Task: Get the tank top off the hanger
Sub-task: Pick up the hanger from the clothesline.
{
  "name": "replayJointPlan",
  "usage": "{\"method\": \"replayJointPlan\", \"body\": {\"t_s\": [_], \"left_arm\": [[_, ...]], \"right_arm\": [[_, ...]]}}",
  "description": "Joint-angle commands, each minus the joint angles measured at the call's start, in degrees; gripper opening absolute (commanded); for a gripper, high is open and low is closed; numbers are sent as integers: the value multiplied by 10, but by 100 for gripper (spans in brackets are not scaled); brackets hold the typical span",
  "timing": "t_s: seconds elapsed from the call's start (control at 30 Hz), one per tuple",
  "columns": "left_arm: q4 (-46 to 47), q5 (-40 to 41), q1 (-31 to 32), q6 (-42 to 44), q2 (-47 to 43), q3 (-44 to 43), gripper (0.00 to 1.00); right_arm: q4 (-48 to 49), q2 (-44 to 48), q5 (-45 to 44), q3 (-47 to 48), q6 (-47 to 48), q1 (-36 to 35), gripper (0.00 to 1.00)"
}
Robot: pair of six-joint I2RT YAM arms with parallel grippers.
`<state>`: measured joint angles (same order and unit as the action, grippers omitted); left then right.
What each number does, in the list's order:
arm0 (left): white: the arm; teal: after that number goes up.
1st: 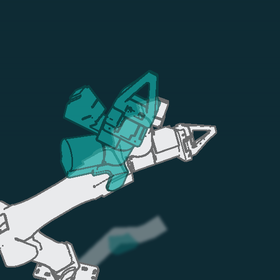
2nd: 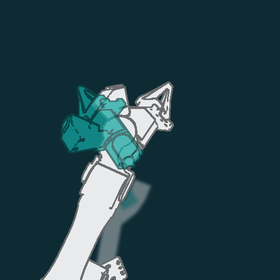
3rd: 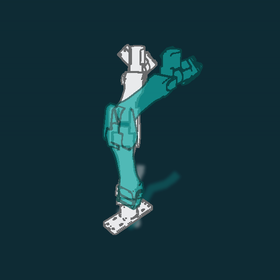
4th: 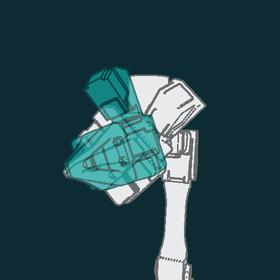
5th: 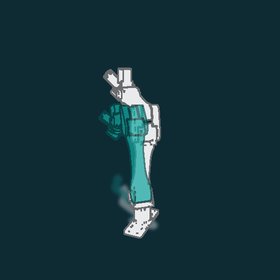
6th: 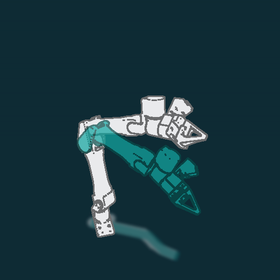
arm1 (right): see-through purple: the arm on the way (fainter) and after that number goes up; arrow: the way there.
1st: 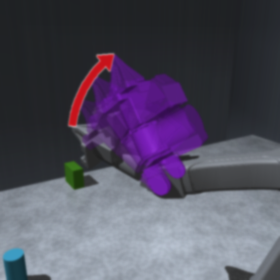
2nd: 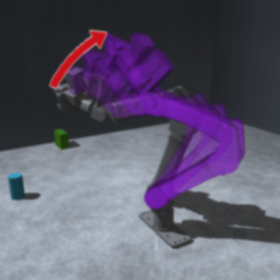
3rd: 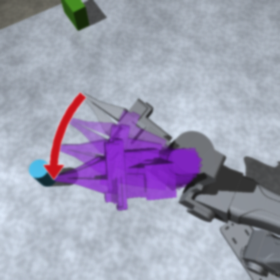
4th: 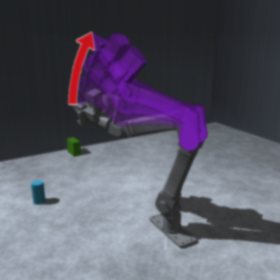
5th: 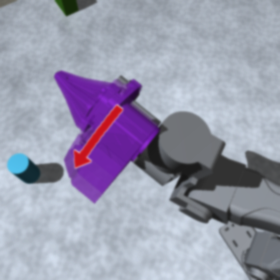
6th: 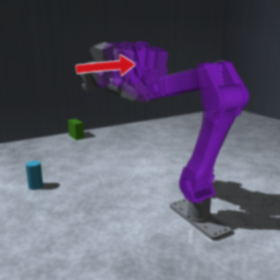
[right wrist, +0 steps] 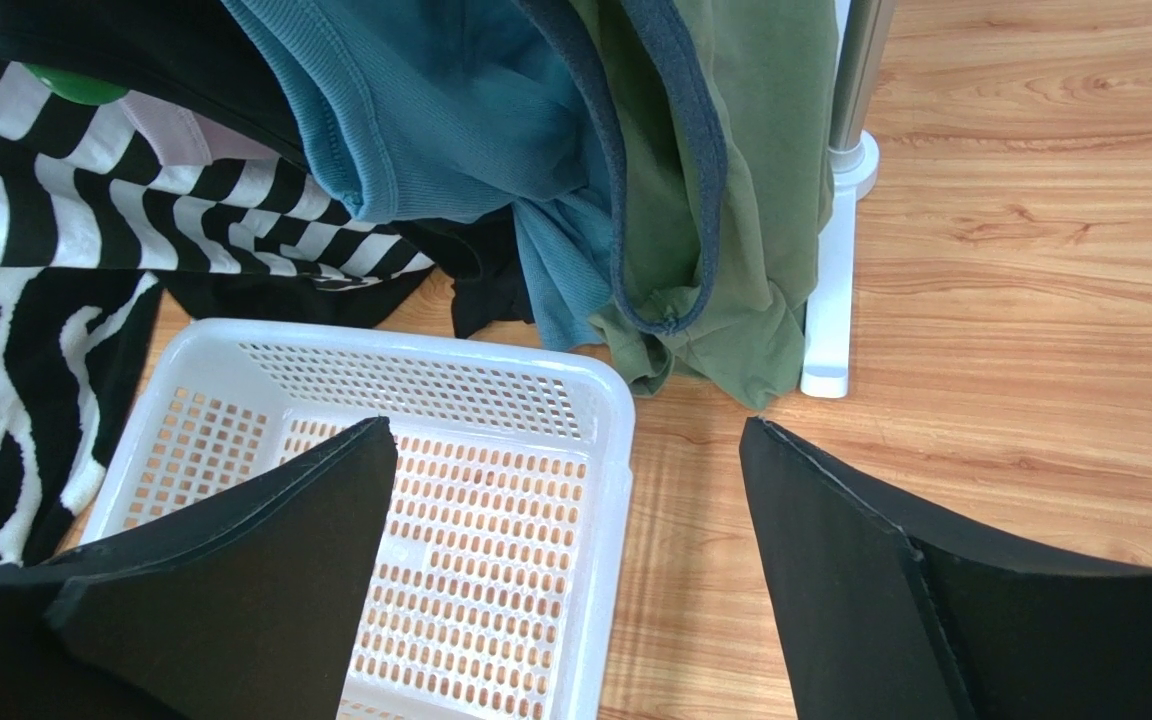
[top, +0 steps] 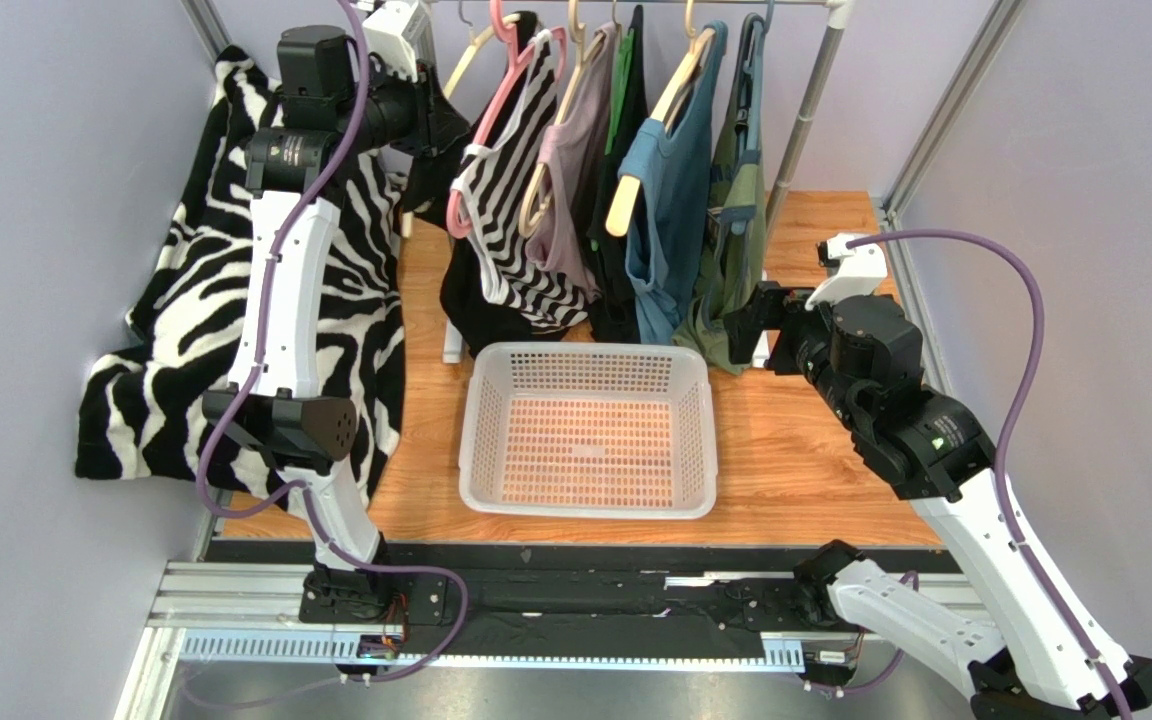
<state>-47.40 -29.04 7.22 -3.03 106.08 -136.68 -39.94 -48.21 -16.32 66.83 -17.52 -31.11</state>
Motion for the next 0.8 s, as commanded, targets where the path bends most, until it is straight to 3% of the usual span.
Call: {"method": "replayJointPlan", "body": {"t_s": [0.0, 0.07, 0.57, 0.77], "left_arm": [[14, 10, 4, 9, -13, 5, 6], [14, 14, 6, 11, -20, 5, 0], [42, 110, 24, 24, -119, -8, 0], [29, 120, 24, 24, -176, 50, 0]], "right_arm": [[11, 12, 8, 19, -1, -4, 89], [13, 13, 10, 16, -1, -4, 89], [11, 27, 23, -3, -7, -4, 84], [1, 38, 21, -4, -8, -4, 84]]}}
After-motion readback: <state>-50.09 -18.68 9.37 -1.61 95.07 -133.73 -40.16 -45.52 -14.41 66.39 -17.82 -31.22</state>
